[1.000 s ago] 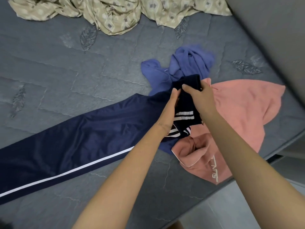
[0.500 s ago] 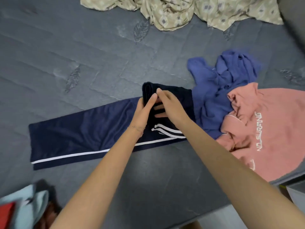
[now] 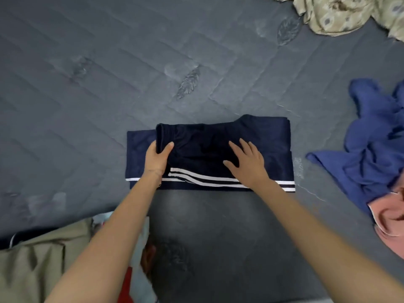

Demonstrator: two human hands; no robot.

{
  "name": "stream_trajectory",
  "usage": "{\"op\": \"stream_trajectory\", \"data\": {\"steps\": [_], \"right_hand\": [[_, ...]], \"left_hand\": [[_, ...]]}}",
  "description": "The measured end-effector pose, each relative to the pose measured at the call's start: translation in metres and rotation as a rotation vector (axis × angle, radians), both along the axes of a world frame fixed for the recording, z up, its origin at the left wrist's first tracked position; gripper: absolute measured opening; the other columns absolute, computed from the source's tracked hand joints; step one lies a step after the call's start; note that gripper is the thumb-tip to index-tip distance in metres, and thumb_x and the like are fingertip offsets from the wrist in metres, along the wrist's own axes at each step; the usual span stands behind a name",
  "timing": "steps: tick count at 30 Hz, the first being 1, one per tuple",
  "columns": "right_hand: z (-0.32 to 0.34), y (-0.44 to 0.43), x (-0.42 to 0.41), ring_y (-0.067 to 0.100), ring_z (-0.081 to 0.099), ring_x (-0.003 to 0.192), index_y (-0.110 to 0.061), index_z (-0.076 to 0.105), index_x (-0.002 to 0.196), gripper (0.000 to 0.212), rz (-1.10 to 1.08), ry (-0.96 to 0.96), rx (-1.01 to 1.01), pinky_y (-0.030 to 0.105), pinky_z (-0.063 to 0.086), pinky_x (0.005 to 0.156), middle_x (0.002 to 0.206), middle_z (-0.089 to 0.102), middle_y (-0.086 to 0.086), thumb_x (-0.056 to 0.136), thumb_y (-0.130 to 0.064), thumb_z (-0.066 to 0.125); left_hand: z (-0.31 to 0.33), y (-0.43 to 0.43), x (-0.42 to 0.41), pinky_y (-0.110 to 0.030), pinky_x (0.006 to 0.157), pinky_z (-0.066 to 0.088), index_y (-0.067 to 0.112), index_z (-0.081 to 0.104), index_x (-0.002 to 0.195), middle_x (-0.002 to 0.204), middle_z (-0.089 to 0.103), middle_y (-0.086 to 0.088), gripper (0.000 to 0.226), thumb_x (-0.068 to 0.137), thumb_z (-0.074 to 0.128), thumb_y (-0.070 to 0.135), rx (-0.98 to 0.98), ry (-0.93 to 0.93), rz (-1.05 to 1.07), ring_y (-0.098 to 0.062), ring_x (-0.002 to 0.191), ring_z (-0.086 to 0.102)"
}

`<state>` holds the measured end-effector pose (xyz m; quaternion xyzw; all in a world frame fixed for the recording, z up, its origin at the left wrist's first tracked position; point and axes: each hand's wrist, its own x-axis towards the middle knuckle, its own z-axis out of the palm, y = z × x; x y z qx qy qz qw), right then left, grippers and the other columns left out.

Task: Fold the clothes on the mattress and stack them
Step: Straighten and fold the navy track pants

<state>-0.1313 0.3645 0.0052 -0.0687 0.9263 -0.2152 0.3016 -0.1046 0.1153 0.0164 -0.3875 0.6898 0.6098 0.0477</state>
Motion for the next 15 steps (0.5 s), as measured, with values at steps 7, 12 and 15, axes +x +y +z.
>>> {"op": "stream_trajectory", "data": {"steps": [7, 12, 15], "right_hand": [[-0.023, -0.048, 0.008, 0.026, 0.000, 0.151, -0.032, 0.014, 0.156, 0.071, 0.083, 0.048, 0.180, 0.048, 0.003, 0.122, 0.164, 0.008, 0.003, 0.097, -0.053, 0.046], [-0.032, -0.065, 0.007, 0.028, 0.003, 0.150, -0.032, 0.017, 0.156, 0.070, 0.118, 0.101, 0.222, 0.049, 0.004, 0.121, 0.163, 0.011, 0.004, 0.097, -0.052, 0.048], [-0.036, -0.065, 0.009, 0.027, 0.001, 0.151, -0.032, 0.018, 0.156, 0.069, 0.111, 0.083, 0.236, 0.049, 0.003, 0.121, 0.164, 0.007, 0.003, 0.097, -0.052, 0.048]], "left_hand": [[-0.024, -0.081, 0.014, -0.026, 0.081, 0.051, 0.011, 0.064, 0.101, 0.100, 0.065, -0.004, 0.011, 0.093, 0.064, 0.018, -0.217, -0.024, -0.002, -0.011, 0.086, 0.059], [-0.043, -0.121, 0.023, -0.033, 0.088, 0.048, 0.002, 0.057, 0.121, 0.111, 0.062, -0.008, 0.033, 0.094, 0.063, 0.020, -0.364, -0.134, -0.023, -0.023, 0.101, 0.059], [-0.054, -0.126, 0.030, -0.040, 0.106, 0.037, 0.010, 0.036, 0.144, 0.139, 0.047, -0.016, 0.062, 0.091, 0.065, 0.021, -0.524, -0.170, -0.189, -0.031, 0.127, 0.045]]}}
